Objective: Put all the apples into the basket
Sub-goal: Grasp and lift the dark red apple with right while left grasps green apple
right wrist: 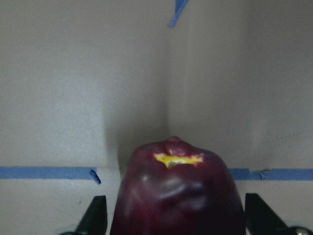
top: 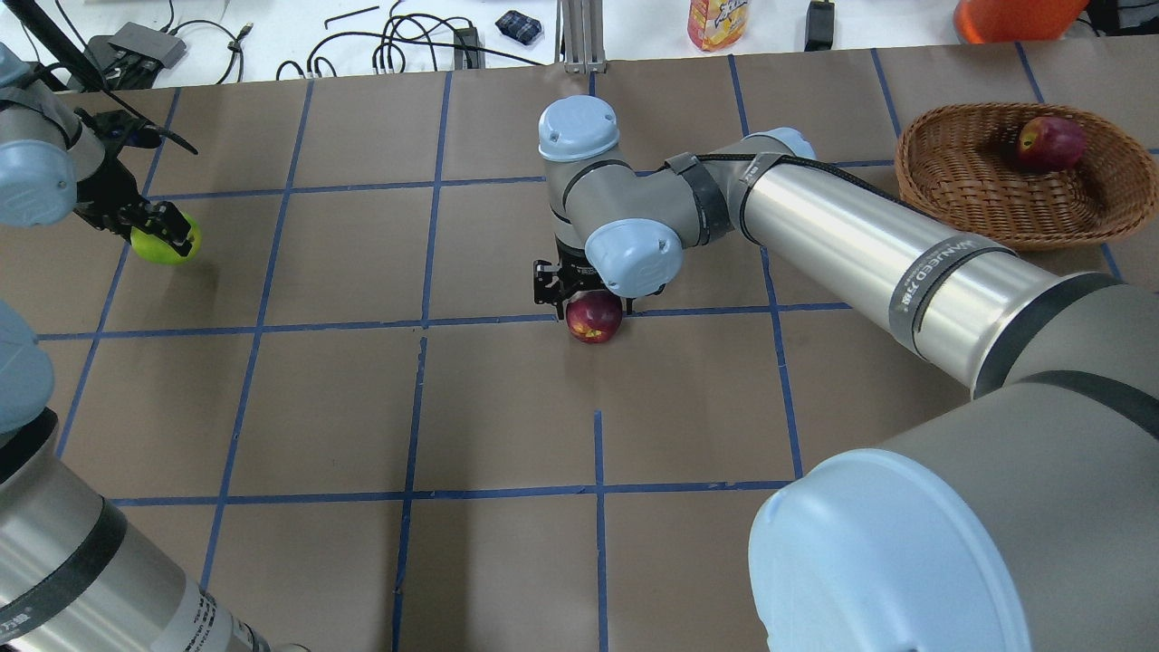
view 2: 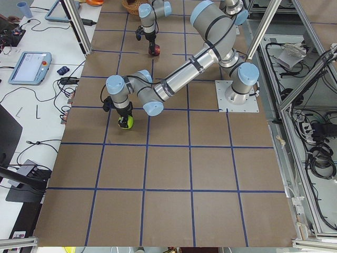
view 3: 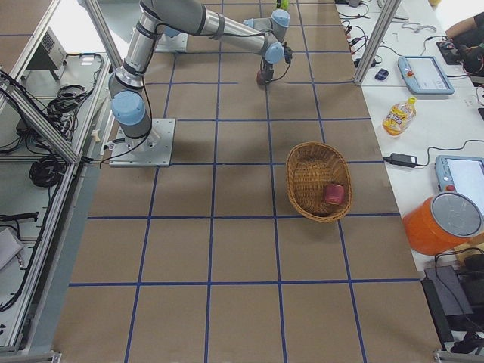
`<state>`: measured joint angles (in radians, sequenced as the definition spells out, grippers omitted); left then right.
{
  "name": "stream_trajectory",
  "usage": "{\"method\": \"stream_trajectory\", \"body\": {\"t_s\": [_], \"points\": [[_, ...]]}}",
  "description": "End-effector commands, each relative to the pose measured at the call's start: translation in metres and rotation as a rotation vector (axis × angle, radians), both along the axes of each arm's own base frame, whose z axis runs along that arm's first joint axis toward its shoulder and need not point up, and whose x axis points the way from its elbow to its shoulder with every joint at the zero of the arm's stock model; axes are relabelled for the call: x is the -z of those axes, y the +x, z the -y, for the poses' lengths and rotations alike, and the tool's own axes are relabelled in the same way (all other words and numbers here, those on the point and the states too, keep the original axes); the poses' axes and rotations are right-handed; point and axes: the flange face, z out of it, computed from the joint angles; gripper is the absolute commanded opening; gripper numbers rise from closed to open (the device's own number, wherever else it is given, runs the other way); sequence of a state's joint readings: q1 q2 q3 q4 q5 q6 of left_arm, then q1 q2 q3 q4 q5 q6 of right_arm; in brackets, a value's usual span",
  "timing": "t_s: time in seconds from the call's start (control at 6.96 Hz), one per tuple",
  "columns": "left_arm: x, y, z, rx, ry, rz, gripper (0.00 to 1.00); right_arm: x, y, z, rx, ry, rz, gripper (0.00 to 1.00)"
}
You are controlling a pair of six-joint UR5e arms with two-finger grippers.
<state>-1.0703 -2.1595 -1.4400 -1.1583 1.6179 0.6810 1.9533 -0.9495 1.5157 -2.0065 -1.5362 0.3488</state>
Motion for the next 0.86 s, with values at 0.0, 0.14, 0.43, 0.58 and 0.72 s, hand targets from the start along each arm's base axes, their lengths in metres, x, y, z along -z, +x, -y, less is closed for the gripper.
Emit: {"method": "stream_trajectory", "body": {"t_s": [0.0,0.14,0.43,0.58,0.72], "points": [[-0.052,-0.055,-0.030,-0.092,0.067,-0.143,0.00,0.000,0.005,-0.004,-0.008,0.001,0.006,0.51],[-0.045,-0.077,-0.050,-0.155,0.113,-0.198,0.00,-0.002,0.005,-0.004,-0.008,-0.001,0.006,0.14],[-0.053,-0.134,-0.074,-0.230,0.133,-0.210,0.00,-0.032,-0.011,0.009,0.003,-0.046,0.021,0.00],[-0.064,-0.165,-0.076,-0.242,0.129,-0.188,0.00,-0.065,-0.049,0.033,-0.035,-0.057,0.029,0.00],[-0.063,-0.198,-0.077,-0.245,0.142,-0.179,0.00,-0.092,-0.112,0.057,-0.137,-0.004,0.033,0.00]]}}
